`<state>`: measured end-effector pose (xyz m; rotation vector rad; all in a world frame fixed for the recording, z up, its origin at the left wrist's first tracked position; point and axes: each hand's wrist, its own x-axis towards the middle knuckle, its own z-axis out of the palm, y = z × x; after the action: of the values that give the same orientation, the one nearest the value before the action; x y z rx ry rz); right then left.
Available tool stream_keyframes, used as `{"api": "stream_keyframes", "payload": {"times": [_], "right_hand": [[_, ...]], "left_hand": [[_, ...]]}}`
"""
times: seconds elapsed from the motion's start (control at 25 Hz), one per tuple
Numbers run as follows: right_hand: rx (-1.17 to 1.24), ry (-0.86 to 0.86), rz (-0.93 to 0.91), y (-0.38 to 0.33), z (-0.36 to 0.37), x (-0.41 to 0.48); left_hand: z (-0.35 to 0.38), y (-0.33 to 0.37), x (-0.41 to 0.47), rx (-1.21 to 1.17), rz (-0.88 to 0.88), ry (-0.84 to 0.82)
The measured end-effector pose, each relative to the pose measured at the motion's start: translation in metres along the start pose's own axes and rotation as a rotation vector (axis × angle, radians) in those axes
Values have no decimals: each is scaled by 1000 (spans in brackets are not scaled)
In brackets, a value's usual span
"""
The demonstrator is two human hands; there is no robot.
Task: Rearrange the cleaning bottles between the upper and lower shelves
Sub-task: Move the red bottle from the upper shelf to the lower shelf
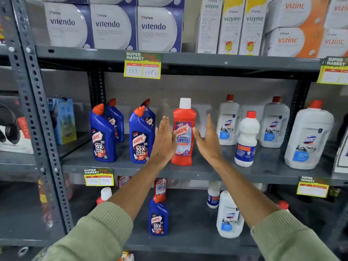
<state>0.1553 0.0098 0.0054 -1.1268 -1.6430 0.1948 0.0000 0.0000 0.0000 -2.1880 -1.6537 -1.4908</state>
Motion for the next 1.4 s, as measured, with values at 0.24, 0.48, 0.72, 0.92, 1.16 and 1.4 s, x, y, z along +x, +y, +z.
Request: {"api": "stream_keyframes", "payload": {"times": [0.24,0.48,0.72,0.92,1.16,1.4], "right_hand": [[154,-146,237,9,23,-7],[187,39,51,3,7,-58],[217,-27,71,37,5,-137],[166,-188,228,107,47,-197],[153,-323,403,184,101,-216],[94,-346,544,232,136,-208]], "left_hand": [[15,-13,3,-342,-344,46],[9,-1,-47,-327,-166,196],[28,-24,-127,-358,-180,132],[82,-68,-192,-319,-297,17],[150,-116,-209,-310,-444,-71],[210,-153,-214,-280,-598,-185]]}}
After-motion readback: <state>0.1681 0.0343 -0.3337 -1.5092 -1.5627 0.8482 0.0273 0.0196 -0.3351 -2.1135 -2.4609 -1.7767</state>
